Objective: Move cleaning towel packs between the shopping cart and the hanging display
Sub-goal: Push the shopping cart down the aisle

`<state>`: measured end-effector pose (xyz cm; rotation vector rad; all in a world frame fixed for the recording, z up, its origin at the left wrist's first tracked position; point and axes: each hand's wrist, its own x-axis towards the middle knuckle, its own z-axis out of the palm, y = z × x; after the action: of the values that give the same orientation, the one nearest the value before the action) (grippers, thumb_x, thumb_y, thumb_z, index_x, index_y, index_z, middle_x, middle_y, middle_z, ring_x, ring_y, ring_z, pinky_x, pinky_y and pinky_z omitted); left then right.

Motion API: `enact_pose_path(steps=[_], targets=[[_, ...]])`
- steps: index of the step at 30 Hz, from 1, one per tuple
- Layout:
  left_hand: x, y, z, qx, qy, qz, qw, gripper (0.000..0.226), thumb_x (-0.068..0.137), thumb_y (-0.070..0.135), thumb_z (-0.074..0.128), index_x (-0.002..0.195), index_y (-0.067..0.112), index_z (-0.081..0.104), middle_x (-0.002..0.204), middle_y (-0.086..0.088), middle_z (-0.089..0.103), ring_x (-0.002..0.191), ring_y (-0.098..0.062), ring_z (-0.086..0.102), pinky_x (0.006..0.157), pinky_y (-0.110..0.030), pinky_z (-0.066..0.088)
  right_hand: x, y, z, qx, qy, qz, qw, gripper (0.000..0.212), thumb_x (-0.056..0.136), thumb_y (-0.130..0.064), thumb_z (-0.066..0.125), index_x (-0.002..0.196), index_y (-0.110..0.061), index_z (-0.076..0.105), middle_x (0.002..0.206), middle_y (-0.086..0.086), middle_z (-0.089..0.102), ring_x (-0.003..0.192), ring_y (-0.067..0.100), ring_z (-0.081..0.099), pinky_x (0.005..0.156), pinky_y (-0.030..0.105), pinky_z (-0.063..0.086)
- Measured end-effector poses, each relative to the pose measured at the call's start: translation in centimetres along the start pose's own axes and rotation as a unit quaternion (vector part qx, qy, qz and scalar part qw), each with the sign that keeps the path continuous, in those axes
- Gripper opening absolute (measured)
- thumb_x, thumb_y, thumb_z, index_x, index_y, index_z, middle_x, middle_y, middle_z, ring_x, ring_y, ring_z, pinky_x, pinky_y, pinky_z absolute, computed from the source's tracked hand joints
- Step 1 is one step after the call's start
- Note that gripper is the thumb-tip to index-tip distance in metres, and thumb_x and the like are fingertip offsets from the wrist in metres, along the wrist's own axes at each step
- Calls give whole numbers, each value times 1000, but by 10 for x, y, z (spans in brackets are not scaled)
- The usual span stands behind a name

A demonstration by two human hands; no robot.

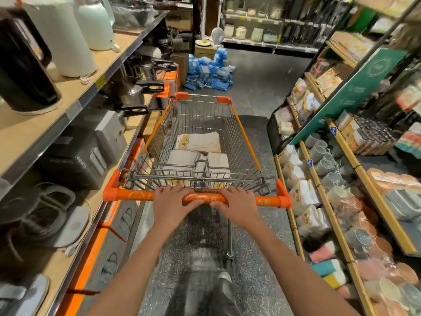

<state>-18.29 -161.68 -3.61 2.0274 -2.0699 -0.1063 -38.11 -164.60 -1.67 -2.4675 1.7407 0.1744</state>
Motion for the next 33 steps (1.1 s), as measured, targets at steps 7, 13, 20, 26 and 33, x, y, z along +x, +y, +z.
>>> enact_pose_path(steps=[7, 13, 20, 26, 33], targets=[[59, -1, 13, -18, 27, -10, 999, 83, 72, 87, 7, 100, 38, 67, 105, 15, 66, 98, -18, 57, 90, -38, 30, 59, 25, -12, 6, -19, -31, 999, 63, 88, -69, 25, 134, -29, 40, 135, -2, 50, 124, 23, 45, 95, 42, 35], [101, -11, 6, -31, 3, -41, 999, 89, 59, 94, 9, 96, 39, 67, 102, 15, 65, 98, -14, 52, 86, -31, 20, 106, 38, -19, 27, -30, -95, 995, 58, 91, -65, 28, 132, -27, 42, 129, -3, 53, 113, 21, 55, 87, 35, 44], [141, -31, -3, -51, -24, -66, 996, 97, 47, 100, 8, 96, 41, 68, 94, 19, 62, 94, -11, 51, 87, -30, 24, 153, 56, -33, 129, -87, -180, 971, 49, 94, -49, 44, 140, -37, 33, 138, -7, 46, 123, 18, 49, 93, 37, 43], [170, -58, -11, -58, -52, -82, 994, 89, 45, 98, 22, 97, 42, 67, 88, 23, 57, 88, -3, 43, 96, -31, 23, 188, 86, -46, 241, -73, -186, 950, 41, 94, -42, 49, 133, -29, 45, 132, -5, 52, 122, 16, 48, 94, 30, 39], [196, -85, -15, -87, -68, -87, 990, 67, 42, 102, 20, 81, 59, 53, 82, 31, 51, 85, 12, 36, 87, -26, 19, 271, 108, -50, 162, -33, -167, 972, 66, 86, -25, 66, 143, -21, 33, 147, 1, 36, 135, 20, 32, 107, 28, 27]])
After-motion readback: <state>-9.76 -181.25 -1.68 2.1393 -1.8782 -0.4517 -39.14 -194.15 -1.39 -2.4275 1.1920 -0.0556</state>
